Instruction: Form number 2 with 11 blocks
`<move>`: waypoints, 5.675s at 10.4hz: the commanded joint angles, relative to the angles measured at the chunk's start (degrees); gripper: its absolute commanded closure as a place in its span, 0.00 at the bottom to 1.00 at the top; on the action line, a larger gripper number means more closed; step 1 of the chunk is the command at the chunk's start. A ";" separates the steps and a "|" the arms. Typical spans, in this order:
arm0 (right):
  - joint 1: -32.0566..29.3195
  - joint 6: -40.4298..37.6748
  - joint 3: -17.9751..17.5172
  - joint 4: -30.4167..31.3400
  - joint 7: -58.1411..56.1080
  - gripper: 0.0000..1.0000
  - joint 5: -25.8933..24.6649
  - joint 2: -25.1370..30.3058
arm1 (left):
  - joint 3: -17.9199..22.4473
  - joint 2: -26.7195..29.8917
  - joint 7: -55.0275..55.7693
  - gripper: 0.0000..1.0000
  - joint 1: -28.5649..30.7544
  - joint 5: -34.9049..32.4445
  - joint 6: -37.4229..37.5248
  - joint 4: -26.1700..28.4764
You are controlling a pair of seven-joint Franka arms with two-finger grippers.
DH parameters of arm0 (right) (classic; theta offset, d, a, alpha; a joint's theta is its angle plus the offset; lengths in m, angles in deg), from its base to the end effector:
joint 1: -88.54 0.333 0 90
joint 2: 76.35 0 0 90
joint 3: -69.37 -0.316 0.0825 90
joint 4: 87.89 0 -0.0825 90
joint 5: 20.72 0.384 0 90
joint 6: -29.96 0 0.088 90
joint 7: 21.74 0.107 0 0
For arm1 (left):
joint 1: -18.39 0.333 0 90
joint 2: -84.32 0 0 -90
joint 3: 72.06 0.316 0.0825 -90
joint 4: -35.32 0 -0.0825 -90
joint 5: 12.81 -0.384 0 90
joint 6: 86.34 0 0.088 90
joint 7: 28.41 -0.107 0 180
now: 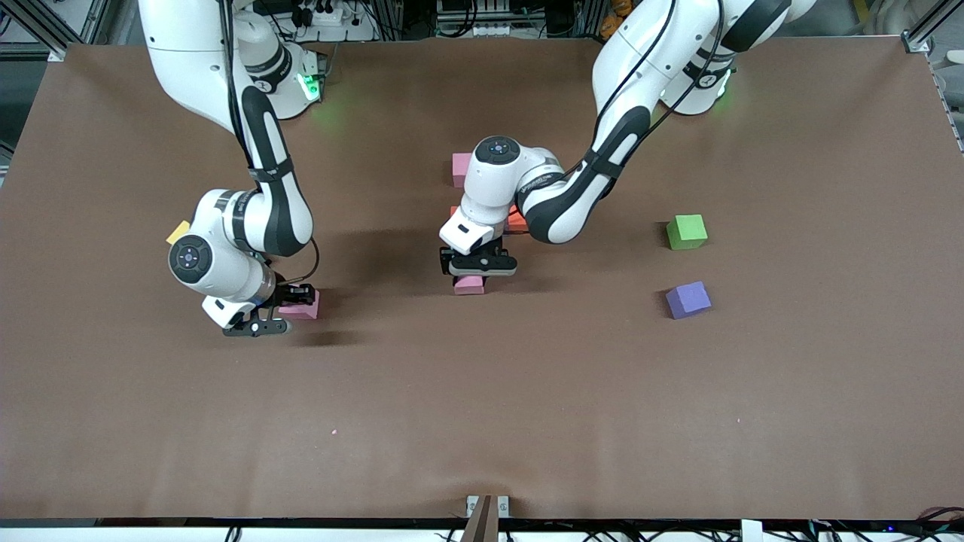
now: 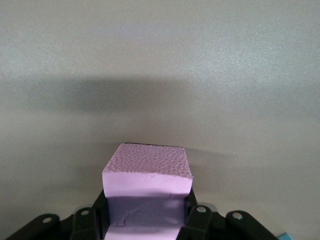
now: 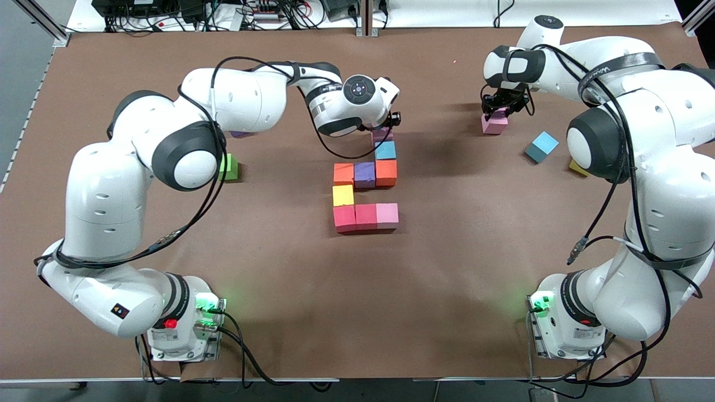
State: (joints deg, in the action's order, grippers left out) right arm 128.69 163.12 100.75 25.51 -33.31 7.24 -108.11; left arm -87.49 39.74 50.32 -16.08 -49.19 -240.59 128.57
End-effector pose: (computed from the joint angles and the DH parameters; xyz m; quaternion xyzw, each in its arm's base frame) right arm 0.5899 0.1068 0.2114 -0.9983 -0.0257 0.0436 0.0282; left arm 0.4671 -0.5391 0.2079 0.9811 0.0388 0.1561 0.1073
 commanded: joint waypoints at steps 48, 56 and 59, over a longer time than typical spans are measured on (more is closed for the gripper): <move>13.90 -11.69 -14.68 -35.17 103.81 0.41 1.48 -10.16 | -1.44 21.64 -64.81 0.00 35.49 25.66 38.32 5.97; 12.76 -11.42 -15.56 -40.62 126.44 0.42 1.30 -14.54 | -1.18 18.48 -63.44 0.00 40.35 29.53 29.72 13.71; 13.37 -11.34 -15.48 -41.16 126.71 0.42 0.86 -16.92 | -1.09 16.81 -57.73 0.00 40.97 29.18 29.53 13.89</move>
State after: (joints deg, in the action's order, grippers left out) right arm 142.04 152.04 85.20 -12.77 91.73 7.89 -122.59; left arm -88.22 56.68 -9.60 24.49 -20.87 -210.36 141.89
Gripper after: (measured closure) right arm 0.414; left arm 0.000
